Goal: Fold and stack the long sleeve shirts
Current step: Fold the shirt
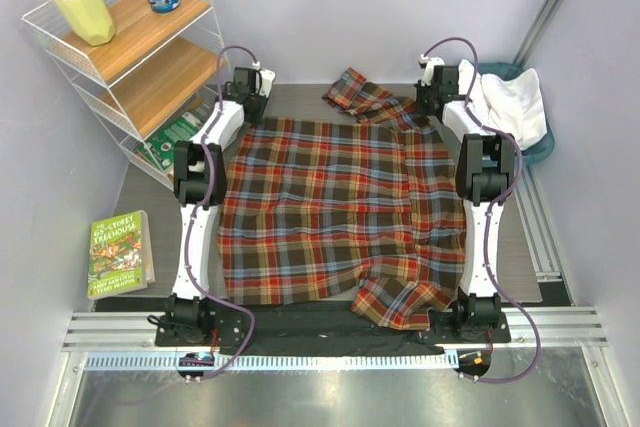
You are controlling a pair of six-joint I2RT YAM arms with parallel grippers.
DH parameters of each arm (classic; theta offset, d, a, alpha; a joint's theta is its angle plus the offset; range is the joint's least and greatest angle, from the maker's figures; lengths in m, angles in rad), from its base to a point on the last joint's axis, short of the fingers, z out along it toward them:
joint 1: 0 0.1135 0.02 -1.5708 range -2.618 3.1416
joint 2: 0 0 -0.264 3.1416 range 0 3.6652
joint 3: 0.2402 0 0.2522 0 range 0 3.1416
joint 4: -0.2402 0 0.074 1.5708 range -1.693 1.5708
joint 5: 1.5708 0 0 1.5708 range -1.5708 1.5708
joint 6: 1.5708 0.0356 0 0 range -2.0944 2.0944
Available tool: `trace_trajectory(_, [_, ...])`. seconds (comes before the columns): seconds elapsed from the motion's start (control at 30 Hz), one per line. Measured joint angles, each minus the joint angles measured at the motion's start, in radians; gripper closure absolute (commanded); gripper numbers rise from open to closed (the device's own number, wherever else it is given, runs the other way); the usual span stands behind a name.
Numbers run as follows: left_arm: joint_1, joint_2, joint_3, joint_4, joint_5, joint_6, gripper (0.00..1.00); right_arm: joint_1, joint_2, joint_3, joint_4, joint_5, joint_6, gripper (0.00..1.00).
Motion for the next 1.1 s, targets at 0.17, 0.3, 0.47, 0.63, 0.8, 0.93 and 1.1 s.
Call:
trace_trajectory(0.17, [0.001,-0.042,-0.068,0.025,0.03,-0.004,0.68,0.0,-0.042,-0.013,0.003,-0.01,0.0,0.99])
trace_trajectory(0.3, [0.0,-0.05,-0.071,0.033,0.016,-0.037,0.51,0.0,-0.058,-0.014,0.01,-0.018,0.0,0.99])
trace_trajectory(0.47, [-0.006,-0.05,-0.065,0.029,-0.018,-0.063,0.52,0.0,-0.06,-0.031,0.011,-0.021,-0.001,0.99])
trace_trajectory(0.63, [-0.007,-0.045,-0.022,0.024,-0.033,-0.077,0.59,0.0,-0.06,-0.034,0.011,-0.021,-0.003,0.99])
trace_trajectory(0.8, [-0.007,-0.009,0.045,0.021,-0.035,-0.084,0.62,0.0,-0.06,-0.034,0.011,-0.021,-0.007,0.99])
trace_trajectory(0.93, [-0.006,0.012,0.047,0.005,-0.037,-0.084,0.6,0.0,-0.06,-0.034,0.011,-0.021,-0.015,0.99])
trace_trajectory(1.1, [-0.006,0.026,0.047,-0.023,-0.042,-0.089,0.61,0.0,-0.06,-0.034,0.012,-0.021,-0.019,0.99])
